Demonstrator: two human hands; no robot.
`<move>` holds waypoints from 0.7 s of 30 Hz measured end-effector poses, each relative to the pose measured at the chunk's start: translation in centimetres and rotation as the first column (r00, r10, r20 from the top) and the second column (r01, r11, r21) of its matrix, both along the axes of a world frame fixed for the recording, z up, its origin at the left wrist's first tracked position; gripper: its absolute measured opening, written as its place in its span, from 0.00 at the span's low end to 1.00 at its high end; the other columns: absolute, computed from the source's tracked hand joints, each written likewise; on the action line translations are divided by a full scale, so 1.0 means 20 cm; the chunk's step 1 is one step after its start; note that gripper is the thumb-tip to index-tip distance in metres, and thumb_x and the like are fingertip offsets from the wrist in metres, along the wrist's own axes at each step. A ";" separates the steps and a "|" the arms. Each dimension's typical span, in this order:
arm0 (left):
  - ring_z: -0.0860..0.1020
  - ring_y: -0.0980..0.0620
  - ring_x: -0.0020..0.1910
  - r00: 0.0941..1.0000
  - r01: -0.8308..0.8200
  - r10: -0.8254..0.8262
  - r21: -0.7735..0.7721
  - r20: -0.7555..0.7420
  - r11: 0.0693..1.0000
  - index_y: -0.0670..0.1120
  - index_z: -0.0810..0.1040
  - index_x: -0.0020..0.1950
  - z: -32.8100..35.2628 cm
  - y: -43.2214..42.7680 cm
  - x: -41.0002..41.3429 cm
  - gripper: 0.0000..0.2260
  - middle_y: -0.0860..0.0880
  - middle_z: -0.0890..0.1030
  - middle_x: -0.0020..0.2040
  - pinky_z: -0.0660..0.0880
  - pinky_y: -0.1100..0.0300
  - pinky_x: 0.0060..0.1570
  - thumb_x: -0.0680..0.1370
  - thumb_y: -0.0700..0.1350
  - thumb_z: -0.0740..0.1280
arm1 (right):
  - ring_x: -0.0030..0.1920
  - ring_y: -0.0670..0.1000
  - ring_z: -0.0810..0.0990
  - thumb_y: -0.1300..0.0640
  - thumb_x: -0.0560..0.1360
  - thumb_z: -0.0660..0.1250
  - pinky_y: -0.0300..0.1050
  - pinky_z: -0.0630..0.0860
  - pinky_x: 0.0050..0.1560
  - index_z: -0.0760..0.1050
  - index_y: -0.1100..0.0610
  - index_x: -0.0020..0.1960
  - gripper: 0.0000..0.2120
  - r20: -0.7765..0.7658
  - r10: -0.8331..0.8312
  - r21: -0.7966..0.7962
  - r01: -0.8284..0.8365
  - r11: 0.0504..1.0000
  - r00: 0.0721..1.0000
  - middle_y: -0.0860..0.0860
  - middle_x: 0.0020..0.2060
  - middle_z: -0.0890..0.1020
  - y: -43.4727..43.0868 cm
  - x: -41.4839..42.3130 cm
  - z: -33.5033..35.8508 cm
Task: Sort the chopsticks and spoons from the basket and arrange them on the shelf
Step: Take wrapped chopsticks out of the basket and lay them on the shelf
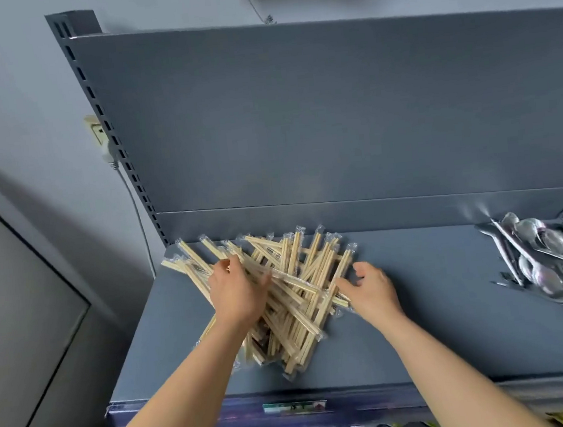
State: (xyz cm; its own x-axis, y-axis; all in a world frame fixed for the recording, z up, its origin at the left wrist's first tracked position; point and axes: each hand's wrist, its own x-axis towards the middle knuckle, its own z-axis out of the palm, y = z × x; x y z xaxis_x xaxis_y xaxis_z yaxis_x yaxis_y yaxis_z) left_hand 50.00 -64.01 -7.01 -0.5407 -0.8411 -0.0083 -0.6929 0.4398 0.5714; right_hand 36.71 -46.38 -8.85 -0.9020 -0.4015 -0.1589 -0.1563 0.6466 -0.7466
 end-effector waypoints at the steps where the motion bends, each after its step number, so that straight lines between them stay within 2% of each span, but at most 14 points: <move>1: 0.64 0.40 0.69 1.000 0.022 -0.022 -0.026 0.006 0.999 0.44 0.65 0.72 0.01 0.01 0.00 0.31 0.42 0.65 0.71 0.64 0.48 0.67 0.76 0.60 0.65 | 0.64 0.54 0.74 0.48 0.75 0.69 0.50 0.72 0.64 0.69 0.58 0.71 0.28 -0.009 -0.011 -0.012 0.011 1.000 1.000 0.55 0.66 0.75 0.02 0.01 0.02; 5: 0.65 0.43 0.68 0.982 0.144 -0.145 -0.022 -0.123 0.989 0.46 0.70 0.70 0.10 0.09 0.00 0.23 0.44 0.69 0.69 0.63 0.49 0.68 0.78 0.54 0.65 | 0.66 0.52 0.74 0.49 0.77 0.67 0.46 0.69 0.63 0.70 0.57 0.70 0.24 -0.027 -0.105 -0.094 0.103 0.990 0.994 0.53 0.66 0.76 0.18 0.00 0.11; 9: 0.74 0.47 0.62 0.922 0.302 -0.298 -0.024 -0.247 0.953 0.45 0.76 0.64 0.20 0.23 -0.06 0.16 0.46 0.78 0.62 0.71 0.51 0.63 0.78 0.50 0.66 | 0.63 0.49 0.76 0.52 0.78 0.67 0.42 0.69 0.60 0.73 0.58 0.68 0.21 -0.046 -0.268 -0.222 0.252 0.942 0.962 0.51 0.63 0.78 0.44 -0.04 0.23; 11: 0.78 0.49 0.55 0.882 0.370 -0.352 0.000 -0.315 0.929 0.43 0.78 0.60 0.24 0.34 -0.10 0.13 0.46 0.81 0.56 0.74 0.54 0.58 0.78 0.47 0.67 | 0.57 0.48 0.77 0.54 0.78 0.67 0.39 0.69 0.54 0.76 0.59 0.62 0.15 -0.039 -0.347 -0.289 0.322 0.902 0.937 0.49 0.55 0.80 0.60 -0.06 0.28; 13: 0.79 0.50 0.51 0.845 0.436 -0.397 0.032 -0.358 0.899 0.43 0.79 0.58 0.26 0.47 -0.17 0.11 0.48 0.82 0.52 0.74 0.57 0.53 0.77 0.45 0.68 | 0.48 0.48 0.76 0.55 0.78 0.66 0.39 0.70 0.47 0.77 0.58 0.52 0.07 -0.043 -0.422 -0.337 0.384 0.859 0.906 0.49 0.44 0.80 0.79 -0.09 0.30; 14: 0.79 0.51 0.49 0.826 0.470 -0.420 0.048 -0.375 0.881 0.43 0.79 0.57 0.27 0.55 -0.21 0.10 0.49 0.82 0.51 0.74 0.59 0.52 0.77 0.45 0.68 | 0.47 0.48 0.76 0.56 0.78 0.66 0.40 0.71 0.47 0.78 0.60 0.51 0.08 -0.050 -0.461 -0.357 0.415 0.836 0.886 0.52 0.43 0.80 0.89 -0.10 0.31; 16: 0.79 0.53 0.47 0.783 0.541 -0.470 0.074 -0.408 0.838 0.44 0.79 0.56 0.28 0.73 -0.30 0.09 0.50 0.82 0.49 0.72 0.62 0.48 0.77 0.44 0.69 | 0.48 0.48 0.79 0.55 0.78 0.66 0.41 0.73 0.51 0.79 0.59 0.57 0.11 -0.056 -0.528 -0.382 0.470 0.796 0.848 0.51 0.47 0.82 1.10 -0.13 0.33; 18: 0.79 0.54 0.46 0.738 0.613 -0.528 0.090 -0.419 0.785 0.46 0.79 0.56 0.28 0.92 -0.40 0.09 0.52 0.82 0.49 0.71 0.66 0.46 0.77 0.44 0.68 | 0.49 0.41 0.78 0.53 0.78 0.66 0.36 0.70 0.51 0.77 0.57 0.64 0.16 -0.068 -0.573 -0.391 0.506 0.769 0.817 0.45 0.51 0.80 1.31 -0.16 0.34; 21: 0.78 0.58 0.47 0.684 0.689 -0.590 0.116 -0.429 0.715 0.48 0.79 0.56 0.28 1.22 -0.58 0.08 0.56 0.81 0.48 0.69 0.74 0.42 0.78 0.46 0.68 | 0.51 0.41 0.77 0.52 0.78 0.66 0.37 0.69 0.53 0.76 0.56 0.66 0.17 -0.062 -0.649 -0.405 0.575 0.710 0.758 0.46 0.55 0.80 1.66 -0.24 0.34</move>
